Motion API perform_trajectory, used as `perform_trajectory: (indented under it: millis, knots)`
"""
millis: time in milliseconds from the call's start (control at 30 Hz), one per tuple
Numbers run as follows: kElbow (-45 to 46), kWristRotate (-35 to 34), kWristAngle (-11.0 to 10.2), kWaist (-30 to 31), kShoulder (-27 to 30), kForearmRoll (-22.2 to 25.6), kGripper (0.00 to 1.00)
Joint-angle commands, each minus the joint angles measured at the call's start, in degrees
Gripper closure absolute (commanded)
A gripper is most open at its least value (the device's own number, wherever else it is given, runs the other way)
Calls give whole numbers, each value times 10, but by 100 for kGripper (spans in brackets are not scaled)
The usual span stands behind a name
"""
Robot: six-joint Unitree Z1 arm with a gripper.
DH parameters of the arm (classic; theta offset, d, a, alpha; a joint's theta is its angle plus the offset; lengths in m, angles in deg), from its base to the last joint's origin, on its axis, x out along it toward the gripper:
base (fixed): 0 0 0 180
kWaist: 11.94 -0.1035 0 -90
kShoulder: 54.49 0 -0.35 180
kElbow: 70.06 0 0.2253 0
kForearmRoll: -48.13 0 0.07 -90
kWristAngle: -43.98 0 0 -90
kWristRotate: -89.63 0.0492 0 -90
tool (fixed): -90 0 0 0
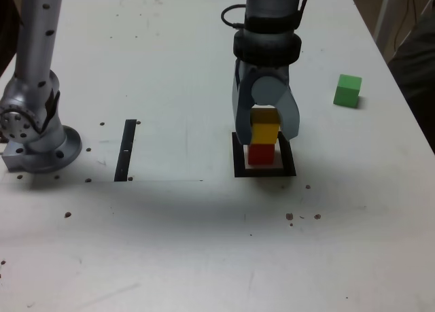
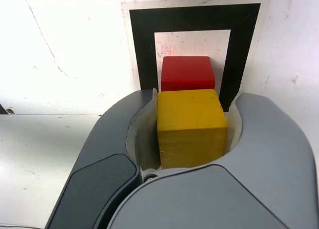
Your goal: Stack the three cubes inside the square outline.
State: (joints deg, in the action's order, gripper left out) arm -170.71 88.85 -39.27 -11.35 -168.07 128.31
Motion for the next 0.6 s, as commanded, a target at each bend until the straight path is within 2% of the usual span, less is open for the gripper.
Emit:
perform_trajectory:
  millis: [0, 100, 133, 200, 233, 300, 367, 567]
  knots:
    - [2, 2, 2, -1, -3, -3, 70]
    - [2, 3, 3, -2, -4, -3, 69]
    - [3, 4, 4, -2, -4, -3, 65]
    - [4, 8, 8, -2, -5, -5, 49]
    - [5, 11, 10, -3, -5, -6, 35]
    - [8, 14, 13, -4, -5, -8, 15]
    - [11, 16, 14, -5, -6, -10, 3]
    - [15, 16, 18, -6, -5, -12, 1]
